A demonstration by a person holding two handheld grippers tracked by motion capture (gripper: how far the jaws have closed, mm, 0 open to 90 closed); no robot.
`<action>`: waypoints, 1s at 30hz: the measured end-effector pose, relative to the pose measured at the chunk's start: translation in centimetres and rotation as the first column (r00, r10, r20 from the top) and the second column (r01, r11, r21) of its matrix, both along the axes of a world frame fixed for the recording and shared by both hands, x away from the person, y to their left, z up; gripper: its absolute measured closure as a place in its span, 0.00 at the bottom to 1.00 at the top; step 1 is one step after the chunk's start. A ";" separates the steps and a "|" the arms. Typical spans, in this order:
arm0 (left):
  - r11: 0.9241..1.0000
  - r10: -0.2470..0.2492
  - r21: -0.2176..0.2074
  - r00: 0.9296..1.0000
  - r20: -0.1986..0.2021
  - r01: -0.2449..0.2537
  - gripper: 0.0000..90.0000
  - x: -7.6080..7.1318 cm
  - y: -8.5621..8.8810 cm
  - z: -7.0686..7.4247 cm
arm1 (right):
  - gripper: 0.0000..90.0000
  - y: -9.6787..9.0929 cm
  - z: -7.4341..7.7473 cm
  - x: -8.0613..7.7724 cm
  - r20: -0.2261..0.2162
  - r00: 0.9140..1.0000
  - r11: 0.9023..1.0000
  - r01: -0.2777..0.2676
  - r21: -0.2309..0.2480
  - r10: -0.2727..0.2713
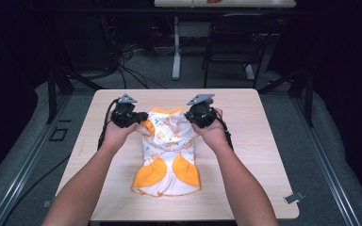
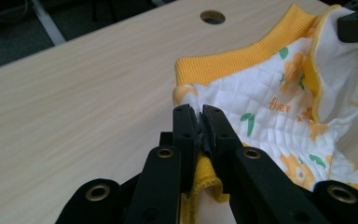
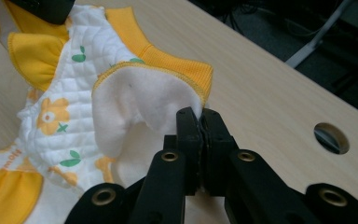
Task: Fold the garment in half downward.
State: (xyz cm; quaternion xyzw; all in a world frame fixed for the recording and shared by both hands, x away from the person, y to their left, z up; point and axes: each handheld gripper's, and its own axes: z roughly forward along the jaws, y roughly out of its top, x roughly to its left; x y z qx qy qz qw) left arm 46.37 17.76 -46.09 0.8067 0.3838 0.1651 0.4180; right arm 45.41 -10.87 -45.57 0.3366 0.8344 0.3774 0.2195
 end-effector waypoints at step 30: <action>0.997 -0.077 -0.001 0.997 -0.018 0.077 0.94 -3.3 0.7 -2.7 | 0.97 -0.6 -1.4 -3.4 0.012 0.995 0.993 -0.102 -0.054 0.103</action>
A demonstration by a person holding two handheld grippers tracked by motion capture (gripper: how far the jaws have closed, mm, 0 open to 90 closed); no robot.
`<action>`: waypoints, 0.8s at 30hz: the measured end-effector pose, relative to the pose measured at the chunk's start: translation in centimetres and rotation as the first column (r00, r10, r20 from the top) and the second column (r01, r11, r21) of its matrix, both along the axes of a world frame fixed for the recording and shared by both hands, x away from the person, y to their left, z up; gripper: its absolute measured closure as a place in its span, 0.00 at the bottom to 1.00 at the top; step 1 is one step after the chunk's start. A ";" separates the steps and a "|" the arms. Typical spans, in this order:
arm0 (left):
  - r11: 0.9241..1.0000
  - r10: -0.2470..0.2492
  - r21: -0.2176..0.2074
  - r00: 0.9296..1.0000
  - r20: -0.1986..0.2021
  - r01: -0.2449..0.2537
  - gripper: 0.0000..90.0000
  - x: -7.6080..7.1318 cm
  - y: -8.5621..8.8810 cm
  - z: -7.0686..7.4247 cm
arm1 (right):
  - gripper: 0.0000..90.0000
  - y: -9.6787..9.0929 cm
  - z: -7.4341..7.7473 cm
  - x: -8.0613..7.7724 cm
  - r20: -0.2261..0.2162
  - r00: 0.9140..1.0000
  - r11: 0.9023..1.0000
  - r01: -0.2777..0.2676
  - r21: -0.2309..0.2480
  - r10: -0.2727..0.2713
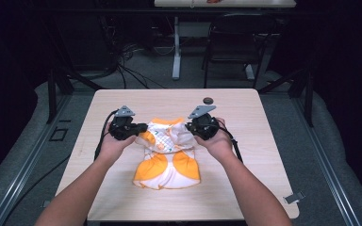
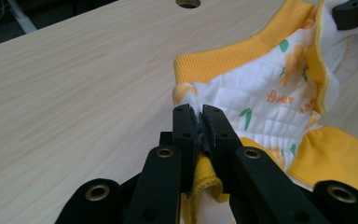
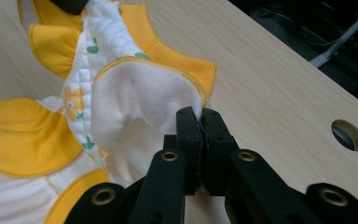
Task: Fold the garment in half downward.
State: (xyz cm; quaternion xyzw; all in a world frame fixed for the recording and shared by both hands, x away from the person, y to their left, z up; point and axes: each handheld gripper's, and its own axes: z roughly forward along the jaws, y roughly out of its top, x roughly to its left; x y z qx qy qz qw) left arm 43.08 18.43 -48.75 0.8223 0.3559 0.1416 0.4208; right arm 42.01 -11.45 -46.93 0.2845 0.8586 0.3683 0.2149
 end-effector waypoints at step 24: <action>0.998 -0.068 -0.015 0.996 -0.064 0.067 0.94 -3.0 0.4 -3.7 | 0.96 -0.5 -4.3 -3.1 -0.089 0.995 0.999 -0.034 0.021 0.035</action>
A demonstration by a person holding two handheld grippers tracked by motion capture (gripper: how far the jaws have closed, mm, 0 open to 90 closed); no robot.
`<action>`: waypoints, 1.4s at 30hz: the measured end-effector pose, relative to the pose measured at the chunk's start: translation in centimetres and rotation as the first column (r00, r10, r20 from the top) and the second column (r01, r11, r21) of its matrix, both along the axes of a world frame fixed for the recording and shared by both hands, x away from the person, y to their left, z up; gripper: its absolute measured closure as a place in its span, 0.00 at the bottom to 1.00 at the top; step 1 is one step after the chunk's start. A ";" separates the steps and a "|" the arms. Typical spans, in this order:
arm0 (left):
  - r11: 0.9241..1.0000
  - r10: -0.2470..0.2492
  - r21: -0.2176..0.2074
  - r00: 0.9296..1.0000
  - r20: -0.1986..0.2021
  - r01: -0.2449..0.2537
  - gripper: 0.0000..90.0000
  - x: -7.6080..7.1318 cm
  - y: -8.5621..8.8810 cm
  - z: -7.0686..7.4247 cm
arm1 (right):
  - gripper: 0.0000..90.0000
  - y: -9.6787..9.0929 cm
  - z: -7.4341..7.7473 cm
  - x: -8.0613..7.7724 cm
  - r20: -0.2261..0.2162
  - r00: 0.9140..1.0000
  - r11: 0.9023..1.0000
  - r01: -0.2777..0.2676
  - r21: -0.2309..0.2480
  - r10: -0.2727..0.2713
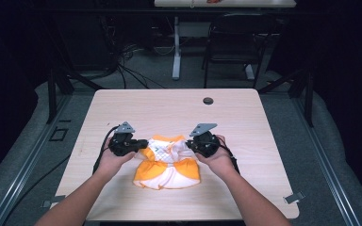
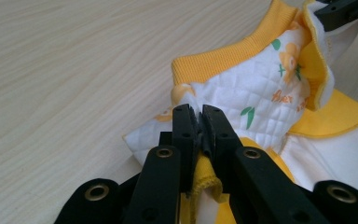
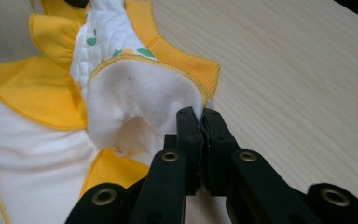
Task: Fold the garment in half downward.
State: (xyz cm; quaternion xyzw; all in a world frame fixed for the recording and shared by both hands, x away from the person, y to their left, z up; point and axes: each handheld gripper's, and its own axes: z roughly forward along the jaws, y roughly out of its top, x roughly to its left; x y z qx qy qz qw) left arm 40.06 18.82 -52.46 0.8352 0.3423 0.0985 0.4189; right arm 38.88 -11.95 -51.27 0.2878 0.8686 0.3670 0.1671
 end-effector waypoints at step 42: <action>0.999 -0.002 -0.042 0.998 -0.057 0.000 1.00 -2.9 -0.2 -0.4 | 0.97 -0.5 -0.3 -1.7 -0.037 0.999 0.994 0.016 0.107 -0.012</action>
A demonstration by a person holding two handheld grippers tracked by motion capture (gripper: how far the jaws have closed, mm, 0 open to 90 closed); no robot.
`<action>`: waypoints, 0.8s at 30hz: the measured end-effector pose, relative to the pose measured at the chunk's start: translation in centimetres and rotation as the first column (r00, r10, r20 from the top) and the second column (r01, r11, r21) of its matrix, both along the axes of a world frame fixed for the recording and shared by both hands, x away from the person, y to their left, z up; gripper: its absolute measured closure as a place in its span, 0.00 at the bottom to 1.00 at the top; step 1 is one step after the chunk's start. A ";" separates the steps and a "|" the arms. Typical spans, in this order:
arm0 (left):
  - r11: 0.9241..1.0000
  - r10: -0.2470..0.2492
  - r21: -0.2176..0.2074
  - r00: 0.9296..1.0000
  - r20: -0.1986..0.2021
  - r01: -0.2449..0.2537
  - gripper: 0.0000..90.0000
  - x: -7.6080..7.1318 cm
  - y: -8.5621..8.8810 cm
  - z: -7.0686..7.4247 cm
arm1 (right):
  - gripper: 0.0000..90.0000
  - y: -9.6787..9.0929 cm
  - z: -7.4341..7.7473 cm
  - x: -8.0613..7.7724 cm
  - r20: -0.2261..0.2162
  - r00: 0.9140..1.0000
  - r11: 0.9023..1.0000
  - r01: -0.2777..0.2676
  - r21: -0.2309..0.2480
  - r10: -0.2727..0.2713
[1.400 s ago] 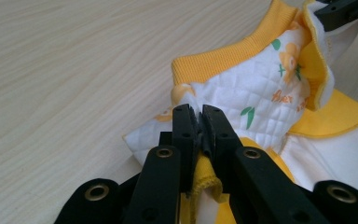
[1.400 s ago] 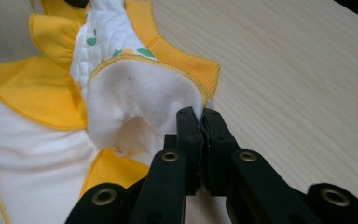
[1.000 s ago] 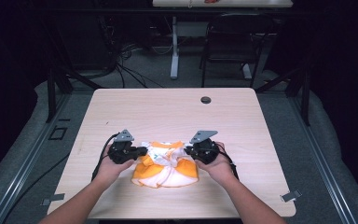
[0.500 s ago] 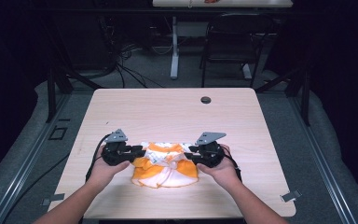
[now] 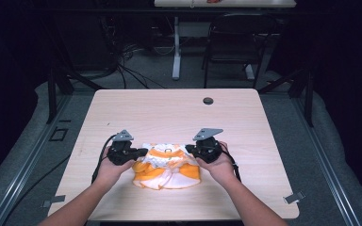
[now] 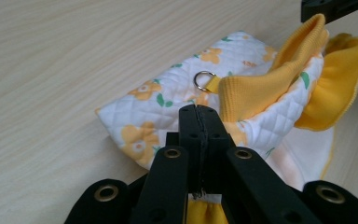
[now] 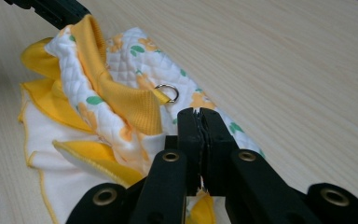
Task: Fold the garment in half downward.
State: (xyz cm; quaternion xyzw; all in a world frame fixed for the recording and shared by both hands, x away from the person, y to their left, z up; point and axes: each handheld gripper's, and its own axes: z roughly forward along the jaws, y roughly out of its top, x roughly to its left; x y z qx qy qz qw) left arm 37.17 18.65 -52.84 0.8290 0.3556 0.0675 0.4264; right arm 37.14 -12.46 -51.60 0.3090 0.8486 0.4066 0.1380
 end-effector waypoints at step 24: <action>0.996 -0.090 0.011 0.996 -0.023 0.090 1.00 -4.0 -0.3 -2.1 | 0.97 0.5 -2.3 -4.4 -0.045 0.993 0.994 -0.114 0.002 0.114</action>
